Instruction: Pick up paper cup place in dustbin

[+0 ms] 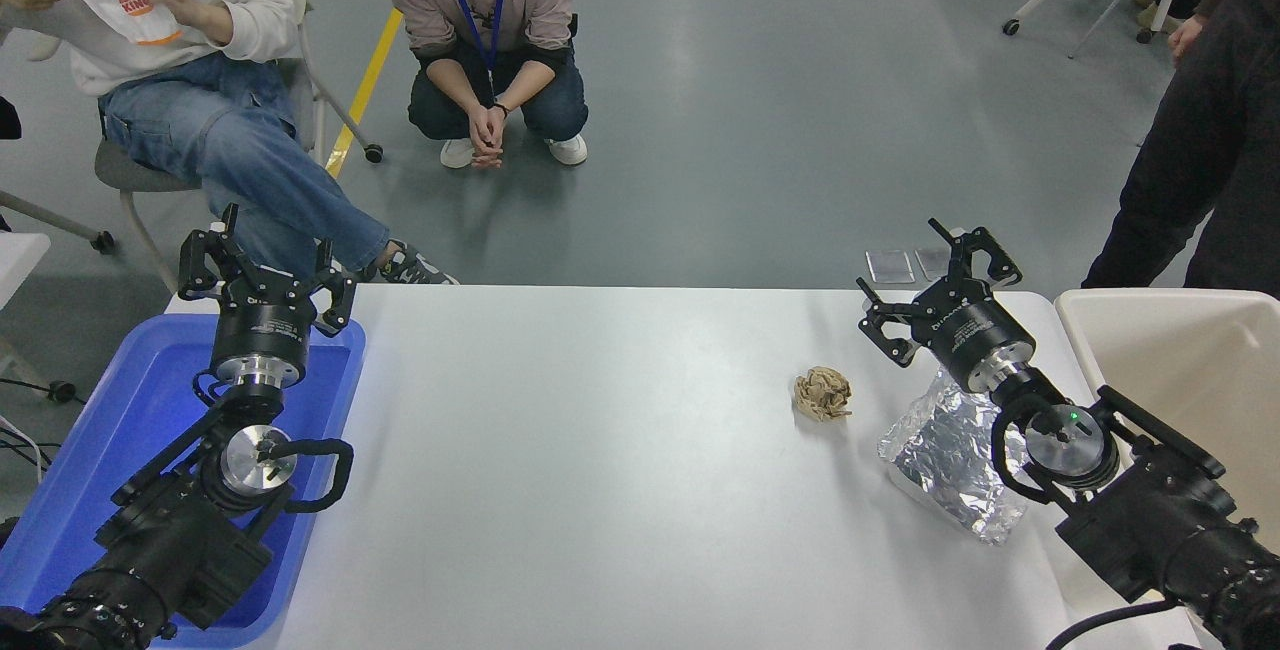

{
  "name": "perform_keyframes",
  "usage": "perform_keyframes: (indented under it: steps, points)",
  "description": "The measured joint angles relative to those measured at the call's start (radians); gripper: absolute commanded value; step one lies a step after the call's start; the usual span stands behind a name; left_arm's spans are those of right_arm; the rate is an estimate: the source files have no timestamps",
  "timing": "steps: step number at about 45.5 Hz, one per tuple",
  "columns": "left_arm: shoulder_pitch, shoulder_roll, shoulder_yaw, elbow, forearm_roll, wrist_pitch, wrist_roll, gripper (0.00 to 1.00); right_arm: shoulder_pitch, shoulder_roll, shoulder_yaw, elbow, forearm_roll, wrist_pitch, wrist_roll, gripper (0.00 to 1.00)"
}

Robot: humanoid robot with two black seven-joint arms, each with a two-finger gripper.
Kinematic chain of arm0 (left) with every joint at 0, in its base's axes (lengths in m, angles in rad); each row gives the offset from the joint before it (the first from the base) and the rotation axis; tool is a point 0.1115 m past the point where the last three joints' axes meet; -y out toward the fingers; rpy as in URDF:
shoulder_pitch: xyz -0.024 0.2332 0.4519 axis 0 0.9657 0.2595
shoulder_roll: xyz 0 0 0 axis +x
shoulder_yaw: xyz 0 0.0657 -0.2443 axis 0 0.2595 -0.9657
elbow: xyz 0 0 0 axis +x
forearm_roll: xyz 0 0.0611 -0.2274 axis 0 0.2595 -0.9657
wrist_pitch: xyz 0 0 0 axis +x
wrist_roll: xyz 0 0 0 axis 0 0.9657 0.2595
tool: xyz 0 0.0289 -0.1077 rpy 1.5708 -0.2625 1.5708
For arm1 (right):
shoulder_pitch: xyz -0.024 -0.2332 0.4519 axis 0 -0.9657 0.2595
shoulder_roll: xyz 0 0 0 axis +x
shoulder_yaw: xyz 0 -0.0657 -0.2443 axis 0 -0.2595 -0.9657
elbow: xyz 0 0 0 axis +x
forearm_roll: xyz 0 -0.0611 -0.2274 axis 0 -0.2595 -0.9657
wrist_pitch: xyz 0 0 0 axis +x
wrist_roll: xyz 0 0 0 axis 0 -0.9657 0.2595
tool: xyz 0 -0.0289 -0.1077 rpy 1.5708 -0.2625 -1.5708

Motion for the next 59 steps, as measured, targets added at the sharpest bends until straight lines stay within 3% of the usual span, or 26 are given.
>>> perform_keyframes:
  steps: [36,50,59]
  points:
    - [0.001,-0.001,0.000,0.000,-0.002,0.000,0.000,0.99,0.050,-0.033,-0.048,0.010,-0.041,0.000,-0.008,1.00]
    - [0.000,0.000,0.000,0.000,-0.002,0.000,0.000,0.99,0.149,-0.220,-0.243,0.107,-0.066,-0.005,-0.010,1.00]
    - [0.000,0.000,0.000,0.000,-0.002,0.000,0.000,0.99,0.344,-0.350,-0.559,0.162,-0.108,-0.007,-0.013,1.00]
